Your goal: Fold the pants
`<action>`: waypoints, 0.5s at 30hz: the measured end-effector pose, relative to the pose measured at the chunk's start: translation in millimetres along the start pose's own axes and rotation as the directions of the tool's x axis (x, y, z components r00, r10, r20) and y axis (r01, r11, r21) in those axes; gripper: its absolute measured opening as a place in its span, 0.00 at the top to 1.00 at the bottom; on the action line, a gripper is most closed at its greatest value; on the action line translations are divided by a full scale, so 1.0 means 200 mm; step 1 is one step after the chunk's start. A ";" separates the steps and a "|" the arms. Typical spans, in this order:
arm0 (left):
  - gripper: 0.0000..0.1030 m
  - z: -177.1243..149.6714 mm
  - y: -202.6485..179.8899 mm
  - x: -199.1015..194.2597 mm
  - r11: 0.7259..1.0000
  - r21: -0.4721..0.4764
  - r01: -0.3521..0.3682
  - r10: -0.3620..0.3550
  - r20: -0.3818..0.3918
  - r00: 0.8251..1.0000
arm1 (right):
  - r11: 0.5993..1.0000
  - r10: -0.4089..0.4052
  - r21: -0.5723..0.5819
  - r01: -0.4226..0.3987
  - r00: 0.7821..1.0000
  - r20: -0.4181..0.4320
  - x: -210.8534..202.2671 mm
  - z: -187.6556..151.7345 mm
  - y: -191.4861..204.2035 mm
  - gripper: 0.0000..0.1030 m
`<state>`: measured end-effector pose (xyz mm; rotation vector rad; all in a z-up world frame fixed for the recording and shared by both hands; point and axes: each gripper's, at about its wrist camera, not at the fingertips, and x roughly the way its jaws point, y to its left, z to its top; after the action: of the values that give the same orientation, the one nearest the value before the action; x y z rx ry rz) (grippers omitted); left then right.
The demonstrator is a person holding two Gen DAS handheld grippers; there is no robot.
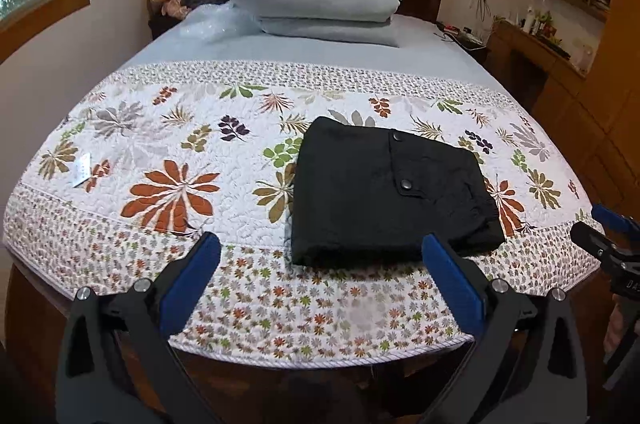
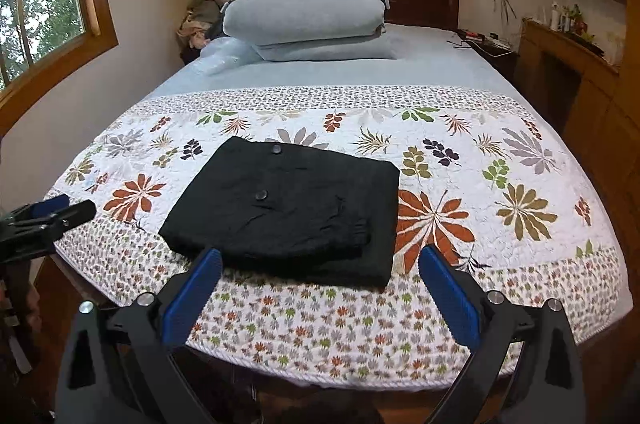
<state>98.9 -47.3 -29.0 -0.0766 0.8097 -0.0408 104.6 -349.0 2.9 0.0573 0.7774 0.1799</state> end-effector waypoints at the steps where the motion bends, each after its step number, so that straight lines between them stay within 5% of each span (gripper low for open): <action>1: 0.02 -0.01 0.01 -0.02 1.000 0.003 -0.002 0.002 0.011 1.000 | 1.000 0.003 0.006 -0.003 1.000 0.003 -0.01 0.00 0.00 0.03; 15: 0.02 -0.03 0.06 -0.11 1.000 -0.008 -0.023 0.023 0.054 0.998 | 1.000 0.007 -0.002 -0.007 0.999 0.048 -0.13 -0.02 0.03 0.03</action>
<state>79.2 -33.6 -17.6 -0.0747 0.7563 -0.0144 82.1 -348.8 18.5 0.0625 0.7291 0.1849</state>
